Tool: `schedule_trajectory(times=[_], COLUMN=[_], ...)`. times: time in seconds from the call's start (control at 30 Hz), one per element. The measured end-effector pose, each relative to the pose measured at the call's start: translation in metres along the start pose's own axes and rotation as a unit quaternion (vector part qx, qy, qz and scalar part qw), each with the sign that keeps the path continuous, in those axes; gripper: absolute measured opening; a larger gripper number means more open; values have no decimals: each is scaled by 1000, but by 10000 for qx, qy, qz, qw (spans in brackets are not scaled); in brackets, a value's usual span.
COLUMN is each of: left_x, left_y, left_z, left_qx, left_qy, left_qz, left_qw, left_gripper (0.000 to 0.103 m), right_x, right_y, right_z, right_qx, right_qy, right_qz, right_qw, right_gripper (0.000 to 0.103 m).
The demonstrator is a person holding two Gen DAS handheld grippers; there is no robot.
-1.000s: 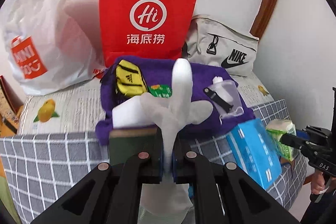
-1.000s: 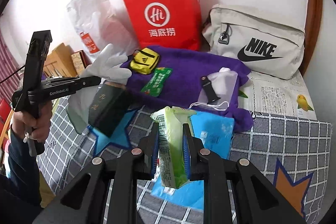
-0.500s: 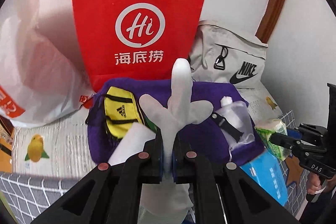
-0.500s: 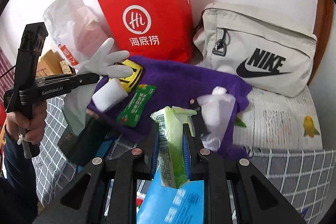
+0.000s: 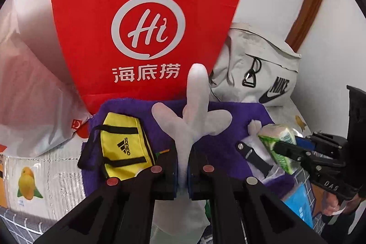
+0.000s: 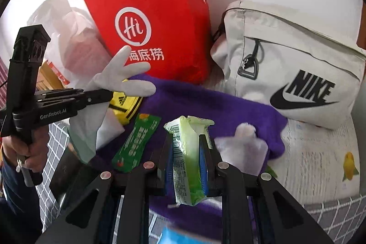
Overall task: Organize soft objects
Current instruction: 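Release the glove from the left tool while the right tool releases the tissue pack onto the towel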
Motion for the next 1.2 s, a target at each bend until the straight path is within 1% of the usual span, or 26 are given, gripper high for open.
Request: schedule_trajectory(times=[0.2,0.4,0.5,0.7,1.03,1.2], left_x=[18,29,38,51,58,57], left_y=[1,2,6,14,18,19], left_z=[-6,-6,-5,-6,-12,-9], left_qx=[44,-12,14,4,22,25], left_qy=[-90,-116,-201,-190,-232,-273], left_qz=[219,338,411,586,654,671], left_qw=[9997,9994,9990,9981,9976,9974], left_gripper=[6,6,6,7,7,7], right_x=[17,33,40,48,54,60], right_y=[-4,-1,1,7,7,6], right_z=[-7,-16,-19,-21,-19,-16], right_qx=[-49,-17,-7,-62,-90,-115], right_qy=[-34,-26,-12,20,8,1], right_qz=[130,328,427,637,775,842], right_qw=[9999,9995,9991,9979,9970,9964], right_gripper=[20,20,20,20,22,25])
Point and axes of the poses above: each gripper's, at about its wrist camera, not at the fingertips, and x roughly the way its jaws point, z to its left, y to its underside, the point moved 9 cm from there along x, roughly the way its jaws point, and after that the axes turned 10 degrees about -y, right-handed, at the moved point
